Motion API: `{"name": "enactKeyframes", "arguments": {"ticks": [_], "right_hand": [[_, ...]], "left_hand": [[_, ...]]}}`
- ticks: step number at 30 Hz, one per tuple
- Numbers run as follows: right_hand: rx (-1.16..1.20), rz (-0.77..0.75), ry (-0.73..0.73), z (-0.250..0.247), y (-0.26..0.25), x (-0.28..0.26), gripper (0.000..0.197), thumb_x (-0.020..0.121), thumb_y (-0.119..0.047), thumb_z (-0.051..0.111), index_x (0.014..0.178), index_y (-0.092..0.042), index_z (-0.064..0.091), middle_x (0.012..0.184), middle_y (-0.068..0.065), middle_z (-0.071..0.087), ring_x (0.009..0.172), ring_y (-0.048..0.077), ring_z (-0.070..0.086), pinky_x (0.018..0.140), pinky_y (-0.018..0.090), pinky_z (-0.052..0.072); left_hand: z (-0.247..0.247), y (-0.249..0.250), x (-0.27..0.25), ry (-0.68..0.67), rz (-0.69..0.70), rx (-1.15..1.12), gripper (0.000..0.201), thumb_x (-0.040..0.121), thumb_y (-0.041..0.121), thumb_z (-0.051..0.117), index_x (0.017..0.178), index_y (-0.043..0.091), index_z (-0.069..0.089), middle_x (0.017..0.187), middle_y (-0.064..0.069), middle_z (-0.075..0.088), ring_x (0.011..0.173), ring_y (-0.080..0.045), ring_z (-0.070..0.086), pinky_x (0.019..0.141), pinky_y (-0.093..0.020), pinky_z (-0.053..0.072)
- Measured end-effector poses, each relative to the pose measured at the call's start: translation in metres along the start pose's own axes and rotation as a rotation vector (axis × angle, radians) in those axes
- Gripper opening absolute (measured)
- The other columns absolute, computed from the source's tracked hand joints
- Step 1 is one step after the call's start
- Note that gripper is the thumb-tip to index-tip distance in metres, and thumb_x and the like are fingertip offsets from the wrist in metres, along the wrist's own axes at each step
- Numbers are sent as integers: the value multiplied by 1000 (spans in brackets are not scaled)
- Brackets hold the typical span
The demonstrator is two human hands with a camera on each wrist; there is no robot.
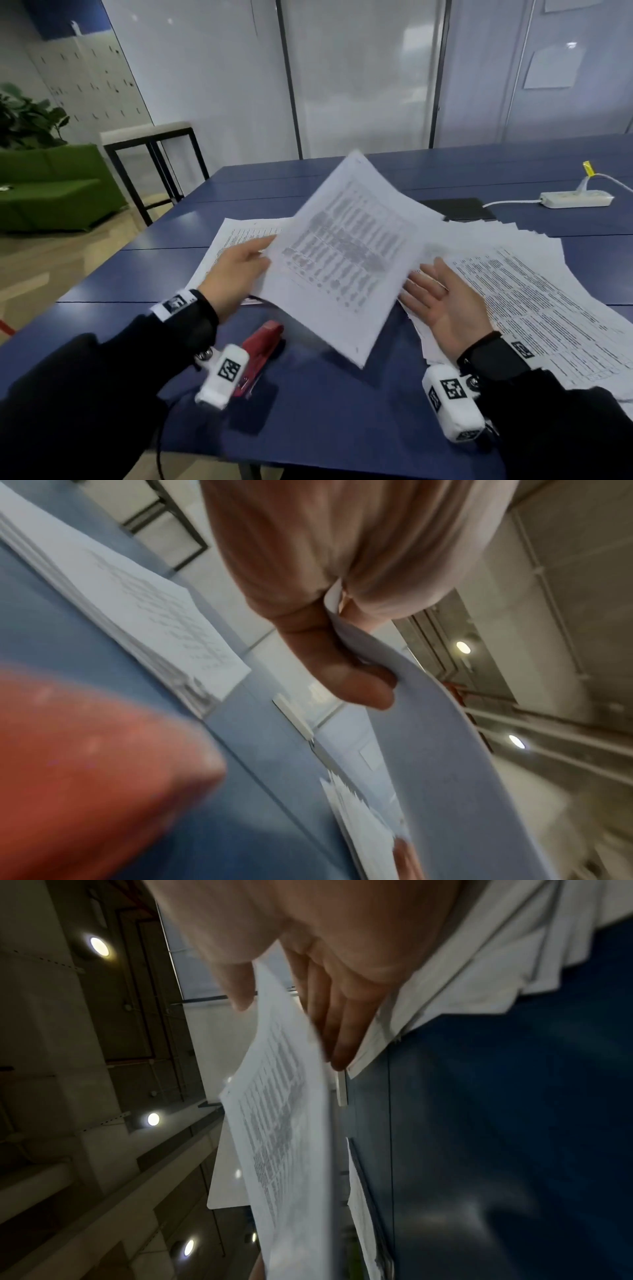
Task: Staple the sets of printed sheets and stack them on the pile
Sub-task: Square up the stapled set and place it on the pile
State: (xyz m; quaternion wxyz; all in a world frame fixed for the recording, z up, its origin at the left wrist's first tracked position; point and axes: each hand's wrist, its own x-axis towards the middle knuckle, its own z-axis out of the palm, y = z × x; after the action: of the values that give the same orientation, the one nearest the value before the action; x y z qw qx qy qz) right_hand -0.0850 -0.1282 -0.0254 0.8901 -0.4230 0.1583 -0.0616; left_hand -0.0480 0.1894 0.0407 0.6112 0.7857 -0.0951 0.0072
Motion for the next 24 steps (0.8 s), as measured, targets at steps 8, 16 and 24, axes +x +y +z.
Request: {"name": "enactKeyframes", "arguments": {"ticks": [8,16,24], "right_hand": [[-176,-60,-29,0,7,-2,34,100,-29,64,124,-4,64,112,20,75,105,33,75,89,50,61],[-245,-88,-36,-2,10,2,33,101,-29,63,122,-4,67,112,23,74,102,34,75,88,50,60],[-241,-82,-44,-2,11,3,32,101,-26,63,122,-2,67,113,24,73,99,33,75,88,51,60]], "left_hand": [[-117,-26,56,338,-180,-81,46,101,-10,41,135,10,65,121,-9,70,81,-21,67,45,-25,58],[-140,-91,64,424,-334,-25,41,101,-10,39,130,4,65,115,-14,64,77,-24,61,42,-25,56],[-140,-116,62,439,-375,110,45,97,-12,40,126,5,69,108,-16,67,57,-30,65,41,-34,58]]}}
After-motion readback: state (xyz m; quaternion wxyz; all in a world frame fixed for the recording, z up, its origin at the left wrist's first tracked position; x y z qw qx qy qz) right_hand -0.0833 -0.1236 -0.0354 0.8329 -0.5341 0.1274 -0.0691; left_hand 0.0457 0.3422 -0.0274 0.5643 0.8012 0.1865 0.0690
